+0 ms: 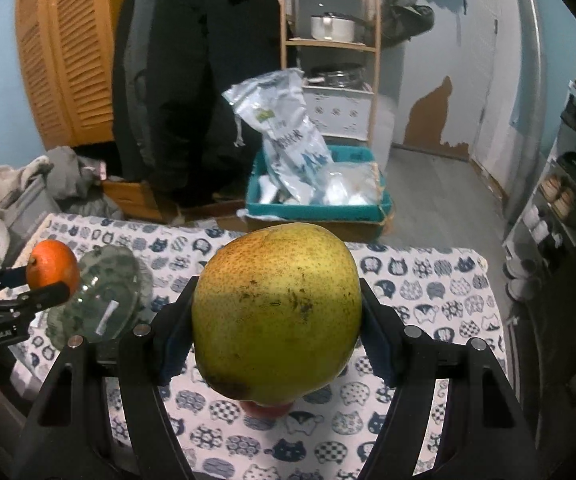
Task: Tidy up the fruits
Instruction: 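Carry the orange in left tool over the glass bowl while right tool carries the pear there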
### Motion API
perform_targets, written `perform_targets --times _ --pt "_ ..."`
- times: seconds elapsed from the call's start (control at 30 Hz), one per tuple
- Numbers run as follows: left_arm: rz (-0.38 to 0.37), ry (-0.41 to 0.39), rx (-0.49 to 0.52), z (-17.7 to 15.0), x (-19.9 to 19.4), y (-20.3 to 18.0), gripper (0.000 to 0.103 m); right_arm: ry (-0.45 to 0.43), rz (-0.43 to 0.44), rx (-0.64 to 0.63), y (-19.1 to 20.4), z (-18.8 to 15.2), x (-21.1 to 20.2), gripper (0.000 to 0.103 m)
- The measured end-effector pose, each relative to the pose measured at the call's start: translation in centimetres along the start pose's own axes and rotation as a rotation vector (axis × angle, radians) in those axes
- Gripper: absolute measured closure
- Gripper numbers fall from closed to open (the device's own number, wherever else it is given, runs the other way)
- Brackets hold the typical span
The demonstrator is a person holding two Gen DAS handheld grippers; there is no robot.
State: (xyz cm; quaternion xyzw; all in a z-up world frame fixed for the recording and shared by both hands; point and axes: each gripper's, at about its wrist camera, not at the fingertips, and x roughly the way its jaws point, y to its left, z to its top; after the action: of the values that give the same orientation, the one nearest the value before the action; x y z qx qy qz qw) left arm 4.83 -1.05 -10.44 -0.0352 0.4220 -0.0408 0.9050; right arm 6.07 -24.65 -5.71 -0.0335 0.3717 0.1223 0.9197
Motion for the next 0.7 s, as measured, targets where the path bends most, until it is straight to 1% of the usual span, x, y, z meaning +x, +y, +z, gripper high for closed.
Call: perform_targets --times 0.37,0.57,0.7 --pt "0.055 -0.025 -0.063 0.2 -0.9 4.1 0.040 -0.005 0.070 -0.040 4.5 2.0 1.2 0.031" --pt "0.090 -0.024 -0.111 0.0 -1.0 7.0 0.040 0.003 0.118 -0.074 8.1 3.1 2.5 0.031" --pt "0.114 -0.019 -0.146 -0.3 -0.9 9.1 0.040 0.026 0.161 -0.084 10.6 3.7 3.8 0.031"
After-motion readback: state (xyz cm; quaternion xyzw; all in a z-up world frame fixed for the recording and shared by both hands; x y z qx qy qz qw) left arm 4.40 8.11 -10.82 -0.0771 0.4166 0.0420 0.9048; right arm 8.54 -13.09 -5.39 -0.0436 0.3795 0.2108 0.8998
